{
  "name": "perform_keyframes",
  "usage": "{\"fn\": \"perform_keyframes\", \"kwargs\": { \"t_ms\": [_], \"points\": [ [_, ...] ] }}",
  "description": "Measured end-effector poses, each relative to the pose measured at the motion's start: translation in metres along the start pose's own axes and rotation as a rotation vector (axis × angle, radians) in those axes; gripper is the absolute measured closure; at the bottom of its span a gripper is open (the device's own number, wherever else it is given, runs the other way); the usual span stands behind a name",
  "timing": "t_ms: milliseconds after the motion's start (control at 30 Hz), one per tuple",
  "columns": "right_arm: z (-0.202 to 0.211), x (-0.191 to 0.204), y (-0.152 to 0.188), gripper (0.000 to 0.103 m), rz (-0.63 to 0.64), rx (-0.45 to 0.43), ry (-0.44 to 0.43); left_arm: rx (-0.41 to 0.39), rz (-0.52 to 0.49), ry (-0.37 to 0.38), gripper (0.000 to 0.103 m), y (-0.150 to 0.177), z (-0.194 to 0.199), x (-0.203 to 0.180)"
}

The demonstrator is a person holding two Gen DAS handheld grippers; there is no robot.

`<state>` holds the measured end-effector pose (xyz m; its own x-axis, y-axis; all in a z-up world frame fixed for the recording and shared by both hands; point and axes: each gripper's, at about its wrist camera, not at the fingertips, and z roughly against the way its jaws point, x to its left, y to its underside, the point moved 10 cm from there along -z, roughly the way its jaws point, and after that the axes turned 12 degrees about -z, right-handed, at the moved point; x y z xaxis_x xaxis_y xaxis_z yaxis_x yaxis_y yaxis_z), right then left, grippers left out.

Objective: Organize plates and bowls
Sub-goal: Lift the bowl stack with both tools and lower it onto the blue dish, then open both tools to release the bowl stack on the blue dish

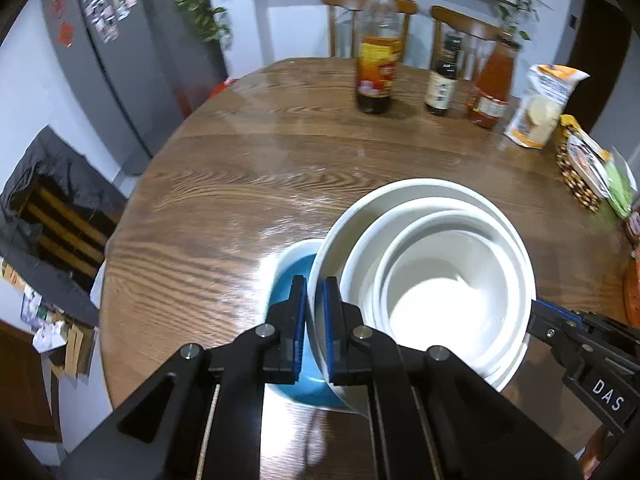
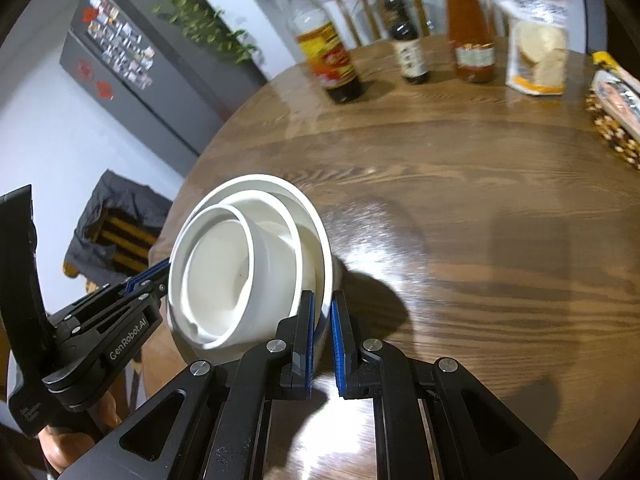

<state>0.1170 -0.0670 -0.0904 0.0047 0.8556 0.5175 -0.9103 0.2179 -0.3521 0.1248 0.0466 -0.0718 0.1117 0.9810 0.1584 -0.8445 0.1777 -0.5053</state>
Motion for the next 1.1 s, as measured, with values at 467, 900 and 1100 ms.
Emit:
{"fn": "perform_keyframes", "kwargs": {
  "t_ms": [467,900,1100],
  "points": [
    [-0.046,0.013,-0.002,0.091,0.017,0.059,0.069,0.102,0.085,0.021,0.098,0.015,-0.045,0.034],
    [-0.014,0.012,-0.021,0.083,0.056,-0.038,0.087,0.051,0.144,-0.02,0.049,0.014,-0.033,0.056],
    [0.01,0.027,-0.002,0.053,0.18,-0.071,0.082,-0.008,0.123,-0.046,0.028,0.009,-0.005,0.057]
  ]
}}
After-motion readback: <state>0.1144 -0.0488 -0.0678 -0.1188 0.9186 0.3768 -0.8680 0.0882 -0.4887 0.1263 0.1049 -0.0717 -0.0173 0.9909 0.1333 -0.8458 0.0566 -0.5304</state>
